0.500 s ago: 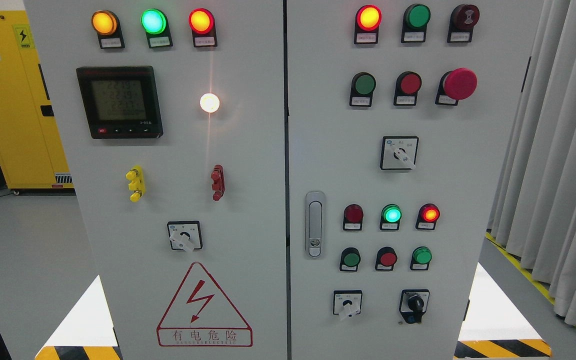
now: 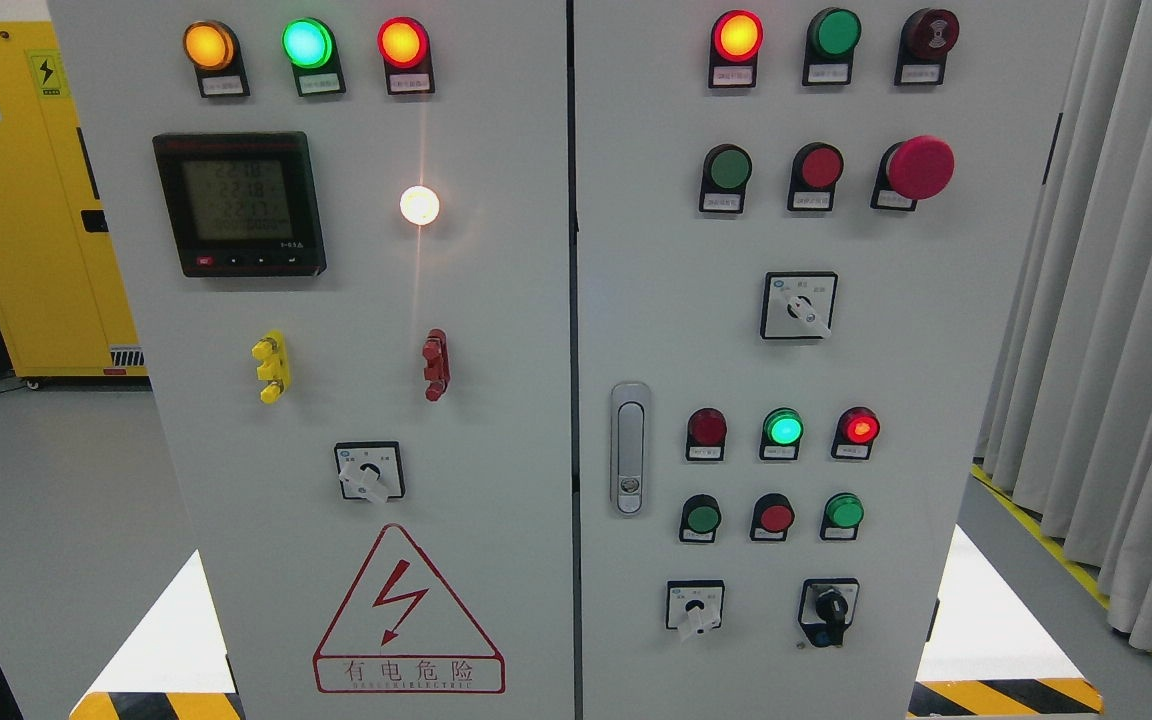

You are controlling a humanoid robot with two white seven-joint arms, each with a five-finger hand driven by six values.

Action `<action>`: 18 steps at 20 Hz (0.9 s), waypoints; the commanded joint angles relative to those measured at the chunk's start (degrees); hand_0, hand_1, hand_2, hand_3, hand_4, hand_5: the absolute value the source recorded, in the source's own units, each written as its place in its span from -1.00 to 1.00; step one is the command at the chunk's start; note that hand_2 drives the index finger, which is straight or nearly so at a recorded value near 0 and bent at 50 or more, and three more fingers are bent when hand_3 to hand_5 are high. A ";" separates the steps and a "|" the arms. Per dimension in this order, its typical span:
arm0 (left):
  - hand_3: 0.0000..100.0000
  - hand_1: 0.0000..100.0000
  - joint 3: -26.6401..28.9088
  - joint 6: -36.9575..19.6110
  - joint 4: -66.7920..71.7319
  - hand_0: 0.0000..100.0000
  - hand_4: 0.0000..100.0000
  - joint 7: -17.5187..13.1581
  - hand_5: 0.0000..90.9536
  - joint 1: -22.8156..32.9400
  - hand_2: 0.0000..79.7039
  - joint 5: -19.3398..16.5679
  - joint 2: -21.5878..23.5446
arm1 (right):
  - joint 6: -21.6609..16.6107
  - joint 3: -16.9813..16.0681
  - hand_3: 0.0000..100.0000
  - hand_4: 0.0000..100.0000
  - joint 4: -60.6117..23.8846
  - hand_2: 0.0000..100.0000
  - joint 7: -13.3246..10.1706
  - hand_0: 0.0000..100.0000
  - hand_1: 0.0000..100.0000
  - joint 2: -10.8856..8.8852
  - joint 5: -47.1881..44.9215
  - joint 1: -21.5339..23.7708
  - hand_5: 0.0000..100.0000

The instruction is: Press green start button

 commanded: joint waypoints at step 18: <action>-1.00 0.11 -0.03 0.01 0.00 -0.76 -1.00 -0.22 -1.00 0.00 -1.00 0.02 0.00 | 0.35 -11.77 0.21 0.28 -0.02 -1.00 -0.91 -0.37 0.38 -0.13 30.11 -4.70 0.32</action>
